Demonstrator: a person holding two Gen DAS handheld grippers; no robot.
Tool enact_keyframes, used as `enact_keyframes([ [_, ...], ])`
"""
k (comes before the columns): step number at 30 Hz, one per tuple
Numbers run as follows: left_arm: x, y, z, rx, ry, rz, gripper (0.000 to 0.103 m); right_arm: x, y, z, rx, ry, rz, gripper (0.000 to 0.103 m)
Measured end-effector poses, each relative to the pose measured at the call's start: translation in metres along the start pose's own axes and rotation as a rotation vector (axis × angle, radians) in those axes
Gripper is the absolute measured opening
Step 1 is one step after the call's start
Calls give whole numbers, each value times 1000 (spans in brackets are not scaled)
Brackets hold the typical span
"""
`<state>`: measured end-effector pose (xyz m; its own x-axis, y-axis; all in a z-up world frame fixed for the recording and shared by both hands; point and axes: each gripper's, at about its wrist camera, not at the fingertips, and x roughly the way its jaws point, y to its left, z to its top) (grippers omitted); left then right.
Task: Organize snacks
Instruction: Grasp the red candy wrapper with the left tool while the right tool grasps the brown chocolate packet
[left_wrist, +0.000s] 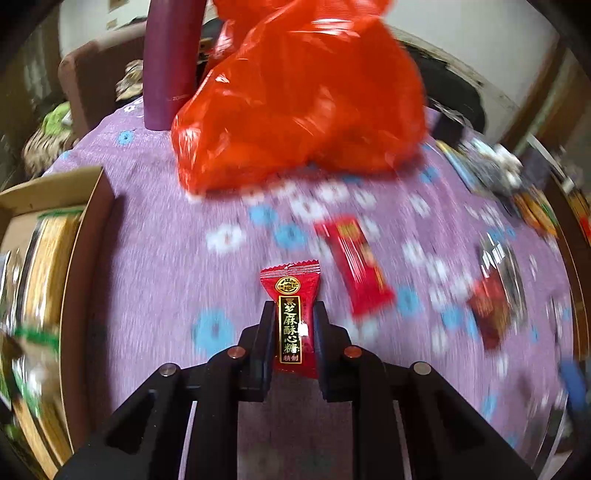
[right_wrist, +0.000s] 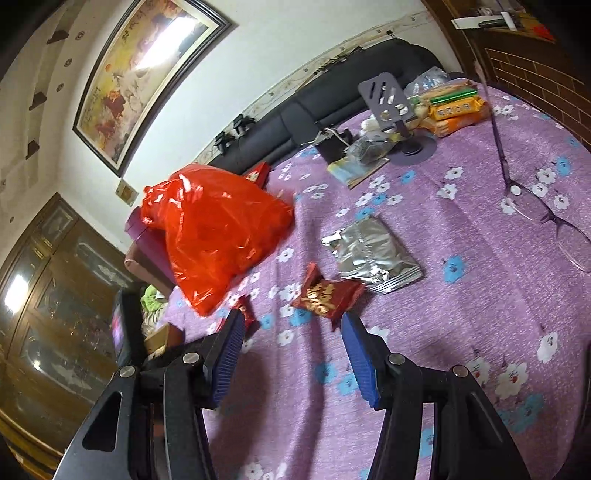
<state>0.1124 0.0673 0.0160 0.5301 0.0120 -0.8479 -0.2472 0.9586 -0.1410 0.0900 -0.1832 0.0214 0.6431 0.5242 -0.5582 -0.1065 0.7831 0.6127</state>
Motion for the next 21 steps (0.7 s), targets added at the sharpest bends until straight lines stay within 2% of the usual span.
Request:
enact_keyframes([
  [3,-19,-5,-38,67,-46,-21,18,3,-4,1,-7,1,-25,59],
  [6,-29,-5,-58,109,-111,-15,18,8,-6,1,-31,2,-55,59],
  [12,-27,-1,-54,127,-124,-58,18,20,-7,1,-90,11,-85,59],
  [18,-27,-5,-55,156,-127,-44,18,47,6,16,-83,91,-60,59],
  [21,-27,-5,-55,151,-125,-48,18,71,17,31,-125,133,-81,59],
])
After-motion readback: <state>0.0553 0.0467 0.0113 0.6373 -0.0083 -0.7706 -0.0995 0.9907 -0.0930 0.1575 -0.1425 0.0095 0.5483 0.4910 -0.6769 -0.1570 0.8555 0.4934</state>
